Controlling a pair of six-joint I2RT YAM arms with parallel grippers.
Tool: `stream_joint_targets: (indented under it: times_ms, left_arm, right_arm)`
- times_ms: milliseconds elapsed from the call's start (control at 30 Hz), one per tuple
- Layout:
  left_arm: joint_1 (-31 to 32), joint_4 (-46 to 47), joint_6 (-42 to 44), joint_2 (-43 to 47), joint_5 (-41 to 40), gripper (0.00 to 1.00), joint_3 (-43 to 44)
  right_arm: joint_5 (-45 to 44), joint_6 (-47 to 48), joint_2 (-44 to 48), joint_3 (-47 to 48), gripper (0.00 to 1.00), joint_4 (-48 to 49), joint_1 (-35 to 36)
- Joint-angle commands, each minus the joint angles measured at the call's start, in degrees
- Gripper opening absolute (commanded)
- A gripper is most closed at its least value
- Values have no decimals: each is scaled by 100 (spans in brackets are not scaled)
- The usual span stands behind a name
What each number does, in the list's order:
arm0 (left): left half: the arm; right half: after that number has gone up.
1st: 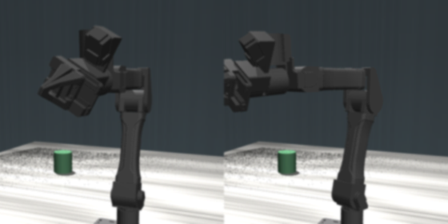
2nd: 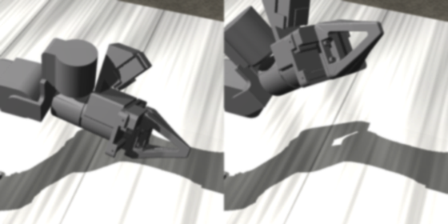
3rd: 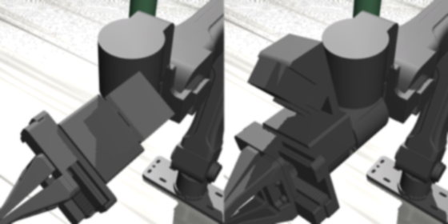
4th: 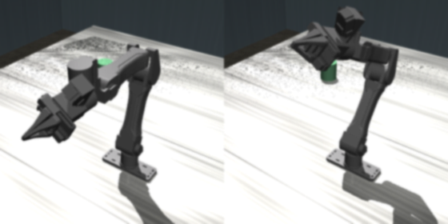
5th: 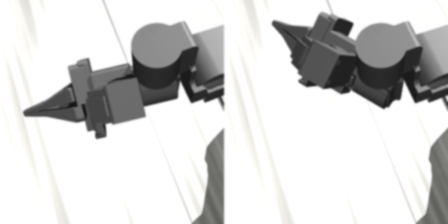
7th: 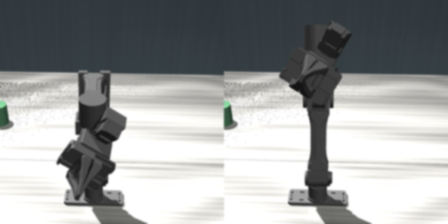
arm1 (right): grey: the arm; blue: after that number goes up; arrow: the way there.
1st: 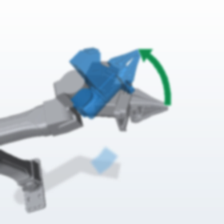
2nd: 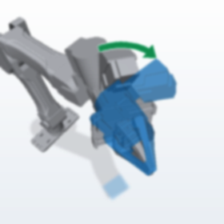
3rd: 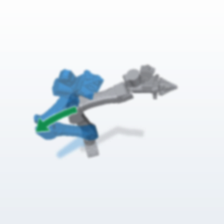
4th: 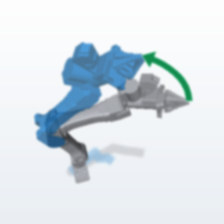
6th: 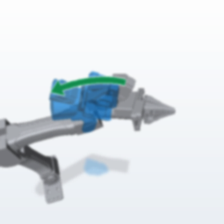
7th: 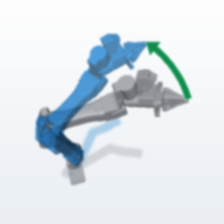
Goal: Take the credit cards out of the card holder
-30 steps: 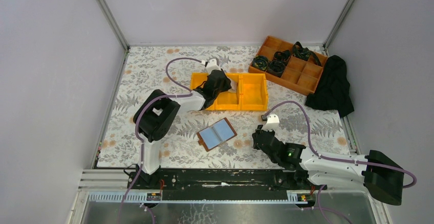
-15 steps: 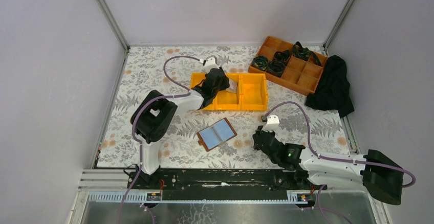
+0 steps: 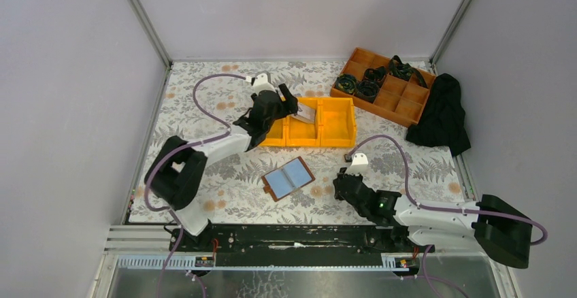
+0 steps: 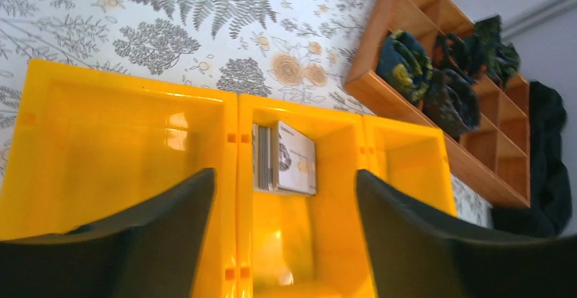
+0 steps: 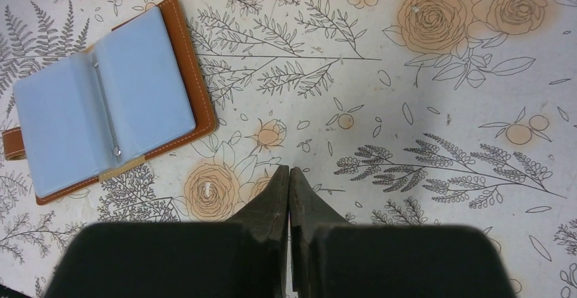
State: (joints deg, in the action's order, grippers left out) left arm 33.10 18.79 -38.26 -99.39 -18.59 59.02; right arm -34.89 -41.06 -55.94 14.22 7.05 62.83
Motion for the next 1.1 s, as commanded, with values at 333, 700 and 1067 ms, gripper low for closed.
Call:
stream_joint_targets:
  times_ms: [333, 700, 1067]
  left_arm:
    - [15, -556, -252, 2537, 400, 100, -1904]
    - [19, -678, -507, 4044, 509, 100, -3589]
    - [1, -613, -502, 3927, 724, 100, -3699]
  right_arm:
    - [387, 118, -969, 336, 17, 946, -42]
    - [676, 233, -1565, 911, 70, 883, -37]
    - [743, 195, -1998, 1267, 86, 683, -38]
